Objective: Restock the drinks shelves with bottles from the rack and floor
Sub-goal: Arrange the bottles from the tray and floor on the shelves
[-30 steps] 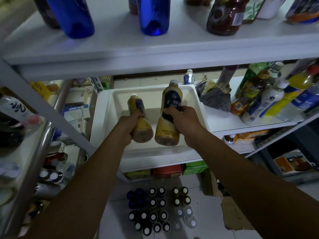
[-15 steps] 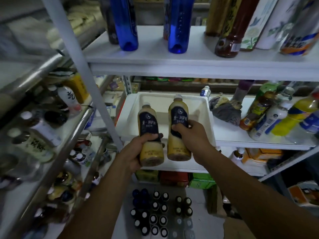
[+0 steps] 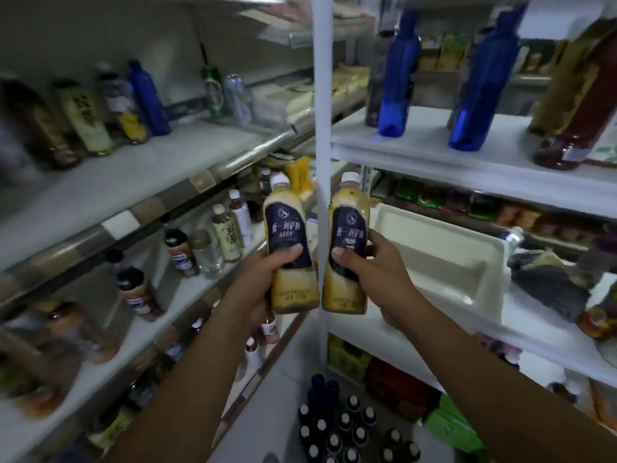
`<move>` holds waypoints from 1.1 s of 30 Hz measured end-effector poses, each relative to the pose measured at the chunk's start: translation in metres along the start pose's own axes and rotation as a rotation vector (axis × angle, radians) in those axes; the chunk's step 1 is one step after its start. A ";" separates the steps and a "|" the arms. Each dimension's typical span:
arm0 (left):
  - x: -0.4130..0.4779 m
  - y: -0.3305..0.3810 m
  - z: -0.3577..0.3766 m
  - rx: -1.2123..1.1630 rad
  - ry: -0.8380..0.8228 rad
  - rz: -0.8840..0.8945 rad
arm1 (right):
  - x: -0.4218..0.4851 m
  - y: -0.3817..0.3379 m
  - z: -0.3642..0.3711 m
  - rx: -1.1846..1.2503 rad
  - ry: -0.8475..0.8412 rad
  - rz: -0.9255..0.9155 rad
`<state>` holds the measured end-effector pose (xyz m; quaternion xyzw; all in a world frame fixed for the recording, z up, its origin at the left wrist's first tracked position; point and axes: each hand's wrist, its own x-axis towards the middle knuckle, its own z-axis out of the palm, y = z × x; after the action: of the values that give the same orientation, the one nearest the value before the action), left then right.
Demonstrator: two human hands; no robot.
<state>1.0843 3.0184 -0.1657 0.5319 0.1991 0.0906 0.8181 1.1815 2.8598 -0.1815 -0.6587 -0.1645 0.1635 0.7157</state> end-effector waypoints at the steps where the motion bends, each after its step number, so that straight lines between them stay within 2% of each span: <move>1: -0.008 0.007 -0.007 -0.007 0.034 0.058 | 0.000 -0.003 0.009 0.001 -0.036 -0.013; 4: -0.030 0.030 -0.030 -0.012 0.162 0.186 | 0.002 -0.015 0.039 0.017 -0.124 -0.051; 14: -0.086 0.098 -0.098 0.023 0.352 0.466 | 0.016 -0.036 0.147 0.024 -0.348 -0.132; 33: -0.106 0.182 -0.271 0.278 1.072 0.780 | 0.034 -0.060 0.357 0.005 -0.752 -0.288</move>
<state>0.8854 3.2819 -0.0729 0.5465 0.3807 0.6039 0.4379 1.0516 3.1881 -0.0930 -0.5216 -0.5051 0.2915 0.6227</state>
